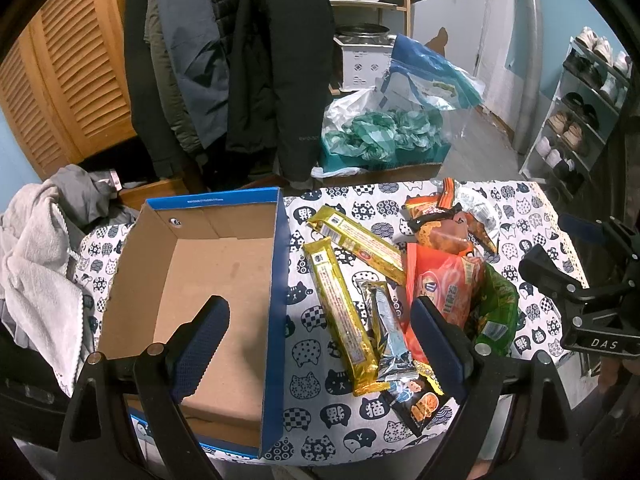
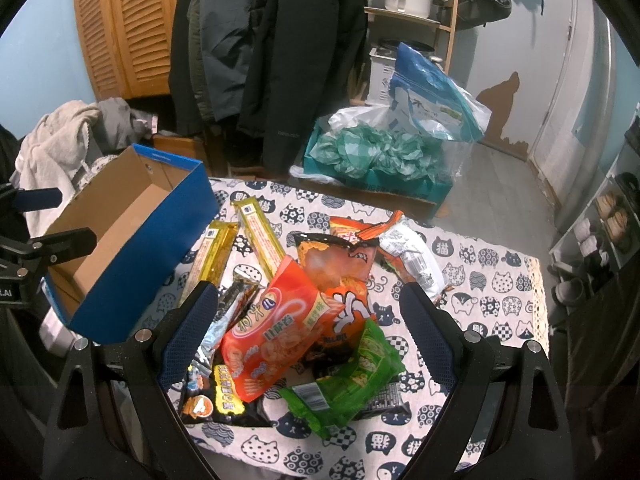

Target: Organize snacks

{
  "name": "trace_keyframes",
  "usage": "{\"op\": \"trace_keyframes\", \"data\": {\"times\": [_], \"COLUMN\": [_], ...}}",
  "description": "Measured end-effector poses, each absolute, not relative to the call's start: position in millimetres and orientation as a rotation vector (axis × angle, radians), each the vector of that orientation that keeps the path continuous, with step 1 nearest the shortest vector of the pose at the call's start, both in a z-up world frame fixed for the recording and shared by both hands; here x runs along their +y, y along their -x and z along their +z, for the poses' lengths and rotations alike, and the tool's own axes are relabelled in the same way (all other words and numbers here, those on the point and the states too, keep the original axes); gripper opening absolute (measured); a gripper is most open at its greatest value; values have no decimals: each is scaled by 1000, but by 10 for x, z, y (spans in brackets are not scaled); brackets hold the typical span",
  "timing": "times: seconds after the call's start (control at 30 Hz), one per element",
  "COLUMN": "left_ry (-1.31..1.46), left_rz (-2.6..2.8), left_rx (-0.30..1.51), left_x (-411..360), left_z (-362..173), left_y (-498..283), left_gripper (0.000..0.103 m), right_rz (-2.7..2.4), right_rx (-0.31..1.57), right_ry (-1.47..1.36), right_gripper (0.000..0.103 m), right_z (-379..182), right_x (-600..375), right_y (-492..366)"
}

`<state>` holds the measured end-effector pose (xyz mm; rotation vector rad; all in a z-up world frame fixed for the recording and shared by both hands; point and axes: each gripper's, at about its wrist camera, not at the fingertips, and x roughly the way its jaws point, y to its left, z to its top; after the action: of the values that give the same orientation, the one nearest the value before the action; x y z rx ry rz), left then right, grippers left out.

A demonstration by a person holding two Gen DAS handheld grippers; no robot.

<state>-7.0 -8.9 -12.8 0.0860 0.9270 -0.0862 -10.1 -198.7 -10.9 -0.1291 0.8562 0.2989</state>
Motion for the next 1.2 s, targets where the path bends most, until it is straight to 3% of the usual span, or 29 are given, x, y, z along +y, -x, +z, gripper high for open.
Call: {"op": "trace_keyframes", "data": {"times": [1.03, 1.2], "left_ry": [-94, -101], "left_rz": [-87, -70], "left_rx": [940, 1006], "left_x": [-80, -81], "left_z": [-286, -432], "left_y": [244, 55], "left_gripper": [93, 93], "right_rz": [284, 253], "right_rx": [873, 926], "right_ry": [143, 137], "right_gripper": [91, 91], "right_z": [-190, -287], "right_x": [-2036, -2090], "right_y": [126, 58]}}
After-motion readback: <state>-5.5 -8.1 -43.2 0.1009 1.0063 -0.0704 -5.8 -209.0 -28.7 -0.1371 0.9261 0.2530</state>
